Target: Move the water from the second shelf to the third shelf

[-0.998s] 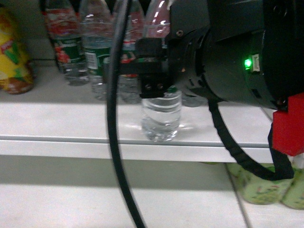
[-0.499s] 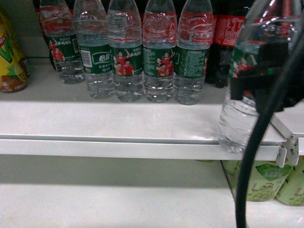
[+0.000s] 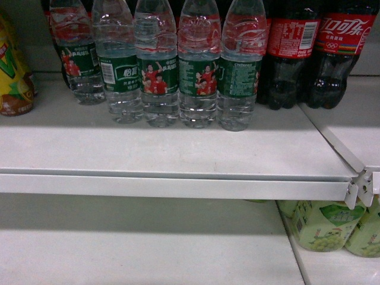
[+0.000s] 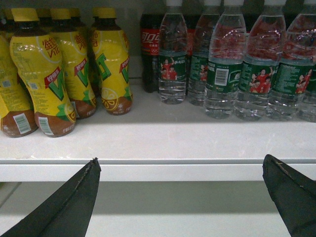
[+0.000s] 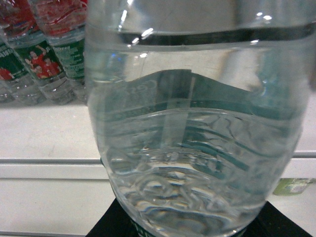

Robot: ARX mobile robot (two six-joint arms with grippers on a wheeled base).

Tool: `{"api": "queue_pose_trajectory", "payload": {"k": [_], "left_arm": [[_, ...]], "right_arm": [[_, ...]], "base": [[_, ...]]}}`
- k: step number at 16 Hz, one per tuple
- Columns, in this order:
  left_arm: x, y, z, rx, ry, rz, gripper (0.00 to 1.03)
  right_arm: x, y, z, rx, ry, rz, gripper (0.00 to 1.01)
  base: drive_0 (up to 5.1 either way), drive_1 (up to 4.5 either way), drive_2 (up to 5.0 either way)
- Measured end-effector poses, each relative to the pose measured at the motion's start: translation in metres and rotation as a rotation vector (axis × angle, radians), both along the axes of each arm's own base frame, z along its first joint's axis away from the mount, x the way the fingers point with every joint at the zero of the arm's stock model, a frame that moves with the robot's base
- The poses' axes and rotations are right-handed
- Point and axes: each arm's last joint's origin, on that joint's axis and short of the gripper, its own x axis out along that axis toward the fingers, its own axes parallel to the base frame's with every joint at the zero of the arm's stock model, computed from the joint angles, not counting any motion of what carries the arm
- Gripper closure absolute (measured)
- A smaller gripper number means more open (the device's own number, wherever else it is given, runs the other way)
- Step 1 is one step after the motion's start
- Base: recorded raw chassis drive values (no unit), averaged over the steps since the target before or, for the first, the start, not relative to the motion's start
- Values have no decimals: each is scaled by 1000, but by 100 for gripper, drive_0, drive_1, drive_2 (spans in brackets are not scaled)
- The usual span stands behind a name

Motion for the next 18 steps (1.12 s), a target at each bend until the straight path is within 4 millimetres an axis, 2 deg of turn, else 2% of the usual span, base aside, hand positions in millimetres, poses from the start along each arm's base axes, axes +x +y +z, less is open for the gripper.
{"api": "queue_pose_trajectory", "payload": {"k": [2,6,11,18], "left_arm": [[0,0,0,0,0,0,5],[0,0,0,0,0,0,5],[0,0,0,0,0,0,5],[0,0,0,0,0,0,5]], "right_arm": [[-18,-11,9,24,-34,-26,65],[-41,-17,20,33,-97,-27,65],[-48,-22,8,30,-74,-66,65],[-55,-25,9,26,-94,-79,65]], "base": [[0,0,0],[0,0,0],[0,0,0],[0,0,0]]}}
